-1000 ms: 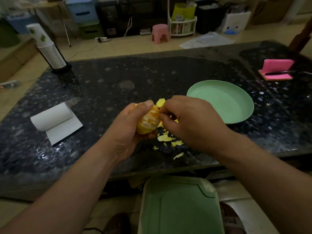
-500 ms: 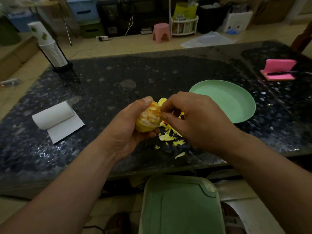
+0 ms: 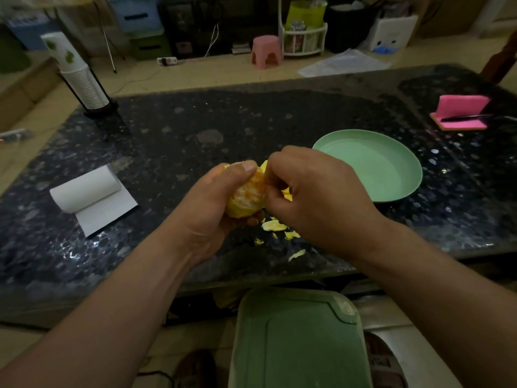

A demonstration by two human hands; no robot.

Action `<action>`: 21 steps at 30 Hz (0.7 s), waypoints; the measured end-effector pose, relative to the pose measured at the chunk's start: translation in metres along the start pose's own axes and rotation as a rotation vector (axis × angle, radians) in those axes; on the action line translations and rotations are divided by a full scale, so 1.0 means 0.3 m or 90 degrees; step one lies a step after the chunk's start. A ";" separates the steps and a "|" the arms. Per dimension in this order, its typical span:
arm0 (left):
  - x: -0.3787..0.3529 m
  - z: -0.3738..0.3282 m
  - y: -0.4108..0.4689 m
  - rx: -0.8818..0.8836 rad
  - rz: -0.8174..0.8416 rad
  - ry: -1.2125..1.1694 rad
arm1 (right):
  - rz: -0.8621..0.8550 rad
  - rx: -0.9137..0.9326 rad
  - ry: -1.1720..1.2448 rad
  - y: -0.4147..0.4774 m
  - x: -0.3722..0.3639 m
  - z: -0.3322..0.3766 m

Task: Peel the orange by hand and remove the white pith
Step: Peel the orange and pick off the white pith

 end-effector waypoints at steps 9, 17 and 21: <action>-0.003 0.001 -0.008 0.005 0.033 -0.064 | 0.000 -0.059 0.263 -0.014 -0.013 -0.039; -0.005 0.001 -0.014 0.015 0.023 -0.130 | 0.014 -0.104 0.367 -0.017 -0.025 -0.063; 0.000 0.002 -0.014 0.022 0.019 -0.168 | 0.027 -0.119 0.407 -0.017 -0.023 -0.071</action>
Point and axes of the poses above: each hand's wrist, its own y-axis towards the middle knuckle, its own x-axis out of the back of the hand, z = x × y, the point moved 5 cm from there along y, towards the middle knuckle, and after that the axes turned 11 degrees about z, right-handed, at the moved point
